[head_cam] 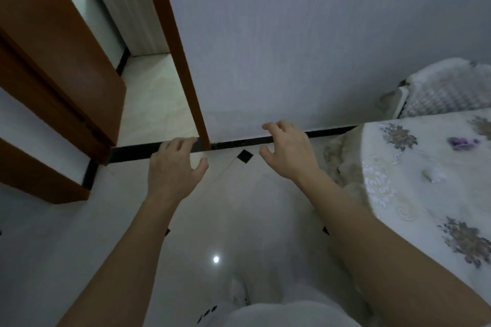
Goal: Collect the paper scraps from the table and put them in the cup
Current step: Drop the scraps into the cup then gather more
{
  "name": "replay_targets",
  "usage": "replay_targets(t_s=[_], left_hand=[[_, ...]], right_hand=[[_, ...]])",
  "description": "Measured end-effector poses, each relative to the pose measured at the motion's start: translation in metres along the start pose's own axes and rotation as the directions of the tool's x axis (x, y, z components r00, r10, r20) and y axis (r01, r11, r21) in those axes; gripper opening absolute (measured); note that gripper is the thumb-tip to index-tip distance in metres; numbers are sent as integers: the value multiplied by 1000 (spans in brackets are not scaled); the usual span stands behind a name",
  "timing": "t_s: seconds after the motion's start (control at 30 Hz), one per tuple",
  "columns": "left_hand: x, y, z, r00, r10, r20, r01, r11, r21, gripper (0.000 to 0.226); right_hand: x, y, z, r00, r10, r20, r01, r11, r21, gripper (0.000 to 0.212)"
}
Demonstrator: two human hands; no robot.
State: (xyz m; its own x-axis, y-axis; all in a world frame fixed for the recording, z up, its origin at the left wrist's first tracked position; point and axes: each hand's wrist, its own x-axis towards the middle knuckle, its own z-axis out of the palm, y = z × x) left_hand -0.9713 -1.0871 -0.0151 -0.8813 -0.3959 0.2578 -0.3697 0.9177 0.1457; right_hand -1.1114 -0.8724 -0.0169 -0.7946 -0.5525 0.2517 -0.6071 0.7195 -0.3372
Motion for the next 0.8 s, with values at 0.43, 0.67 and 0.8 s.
replay_targets(t_s=[0.43, 0.67, 0.8], left_hand=[[158, 125, 72, 881, 473, 29, -455, 861, -229, 54], [231, 256, 110, 742, 668, -49, -655, 708, -263, 51], [263, 330, 134, 666, 746, -11, -717, 637, -284, 49]], right_hand=[[9, 124, -27, 881, 449, -146, -461, 885, -62, 44], [25, 229, -49, 747, 606, -275, -631, 776, -5, 43], [31, 286, -68, 682, 672, -289, -699, 715, 10, 43]])
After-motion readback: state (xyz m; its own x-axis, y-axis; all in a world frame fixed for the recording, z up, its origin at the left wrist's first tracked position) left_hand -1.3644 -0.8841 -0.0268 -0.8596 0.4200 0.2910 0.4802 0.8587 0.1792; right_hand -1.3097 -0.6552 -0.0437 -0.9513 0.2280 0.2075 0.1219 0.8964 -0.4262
